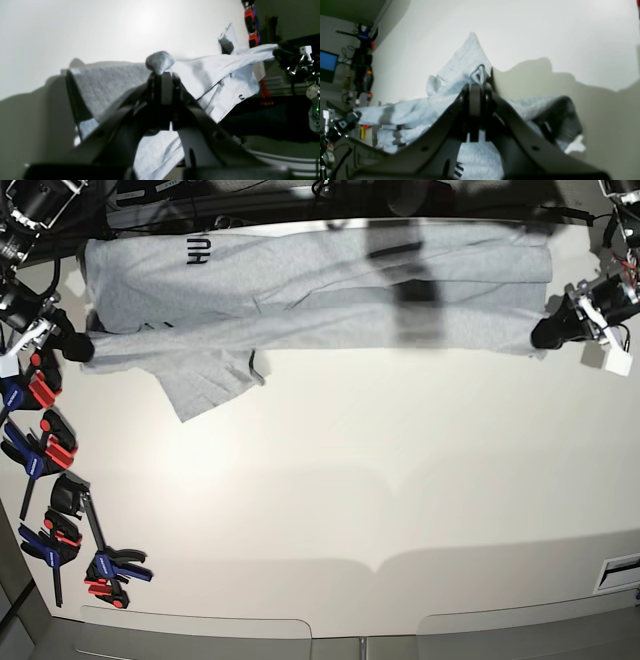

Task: Fold the T-shirt properly
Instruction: 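Lift the side edge with both grippers and fold it over toward the collar, then grasp the folded shirt's end with the right gripper and fold it inward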

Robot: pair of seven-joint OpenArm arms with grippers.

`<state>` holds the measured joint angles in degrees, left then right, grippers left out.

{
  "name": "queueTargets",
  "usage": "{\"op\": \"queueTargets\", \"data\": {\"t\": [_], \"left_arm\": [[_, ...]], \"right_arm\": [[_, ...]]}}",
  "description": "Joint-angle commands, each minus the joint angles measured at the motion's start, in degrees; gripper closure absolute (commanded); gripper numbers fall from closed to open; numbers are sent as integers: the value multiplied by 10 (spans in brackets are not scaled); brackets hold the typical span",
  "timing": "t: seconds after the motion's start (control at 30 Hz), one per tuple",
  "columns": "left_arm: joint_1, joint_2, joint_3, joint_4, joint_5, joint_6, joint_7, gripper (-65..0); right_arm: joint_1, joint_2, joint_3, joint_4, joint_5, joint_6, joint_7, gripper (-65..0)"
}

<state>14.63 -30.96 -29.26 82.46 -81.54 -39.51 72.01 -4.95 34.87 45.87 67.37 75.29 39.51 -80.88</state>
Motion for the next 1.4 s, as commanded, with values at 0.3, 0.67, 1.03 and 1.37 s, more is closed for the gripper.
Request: {"op": "queueTargets", "data": {"t": [0.3,0.67,1.03,1.37], "left_arm": [[25,-8,-4,9,42,-5,-22,0],[25,-5,-4,9,95,-5,-31,0],[25,-5,-5,9,86,-5,-35,-183],[25,-5,-134,31,-35,-5,-20,-181]], "right_arm": [[-28,-12,6,10,17,5,9,0],[-28,-16,6,10,-89,5,11,0],[-28,-13,8,10,-89,5,9,-152],[20,48,86,10,18,5,9,-152]]}}
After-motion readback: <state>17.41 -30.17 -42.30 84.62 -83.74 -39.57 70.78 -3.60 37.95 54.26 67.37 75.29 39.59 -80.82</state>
